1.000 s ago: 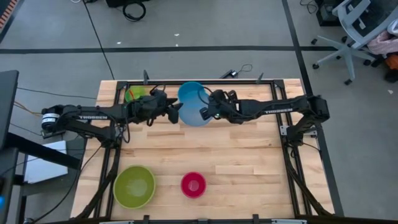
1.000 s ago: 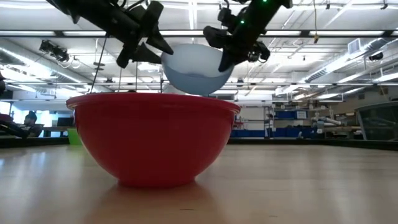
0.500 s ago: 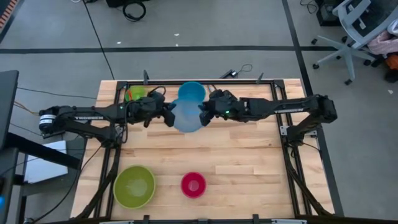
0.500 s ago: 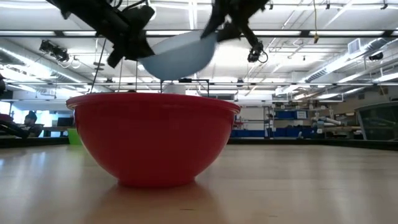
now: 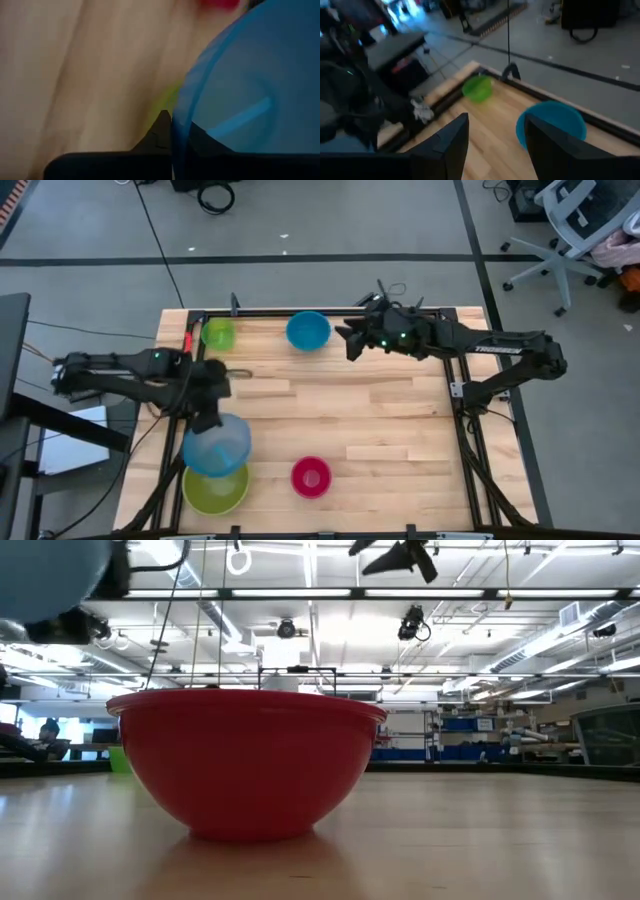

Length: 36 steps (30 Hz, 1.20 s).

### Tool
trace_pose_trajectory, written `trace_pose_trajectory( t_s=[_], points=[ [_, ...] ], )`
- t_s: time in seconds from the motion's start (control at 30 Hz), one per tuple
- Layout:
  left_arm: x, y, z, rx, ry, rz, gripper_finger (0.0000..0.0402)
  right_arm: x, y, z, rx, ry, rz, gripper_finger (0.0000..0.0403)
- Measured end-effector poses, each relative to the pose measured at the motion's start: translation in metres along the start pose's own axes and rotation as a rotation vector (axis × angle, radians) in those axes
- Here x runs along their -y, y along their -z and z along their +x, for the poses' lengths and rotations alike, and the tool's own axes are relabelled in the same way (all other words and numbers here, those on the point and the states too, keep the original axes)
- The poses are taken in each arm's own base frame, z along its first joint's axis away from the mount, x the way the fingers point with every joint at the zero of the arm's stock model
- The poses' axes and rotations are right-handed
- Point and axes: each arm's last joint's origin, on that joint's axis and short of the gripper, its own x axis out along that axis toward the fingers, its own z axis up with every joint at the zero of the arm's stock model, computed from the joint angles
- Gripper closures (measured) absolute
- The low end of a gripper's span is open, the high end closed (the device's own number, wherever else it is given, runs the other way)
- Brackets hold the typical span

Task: Nest bowls inside each other
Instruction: Stack the light blue bowl on top of the dark green bowl, then stack the dark blue bowl on top of the light blue bowl

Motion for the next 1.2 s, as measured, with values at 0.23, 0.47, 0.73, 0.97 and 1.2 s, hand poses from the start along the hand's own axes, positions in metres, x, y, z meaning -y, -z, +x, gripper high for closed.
trace_pose_trajectory(
  t_s=[0.23,0.47,0.73,0.97,1.2],
  points=[
    [0.018,0.026,0.045,-0.108,-0.038,0.101,0.0399,-0.002,0.022,0.02,-0.109,0.051,0.007,0.0209],
    [0.018,0.045,0.082,-0.177,-0.049,0.004,0.0382,-0.007,0.043,0.044,-0.172,0.079,-0.007,0.0209],
    [0.021,0.048,0.083,-0.149,-0.076,-0.125,0.0287,0.007,0.065,0.09,-0.218,0.156,0.077,0.0208],
    [0.035,0.042,0.068,-0.164,-0.032,-0.283,0.0192,0.038,0.08,0.128,-0.297,0.227,0.199,0.0209],
    [0.047,0.037,0.035,-0.092,-0.123,-0.281,0.0183,0.103,0.085,0.168,-0.304,0.428,0.336,0.0209]
  ],
)
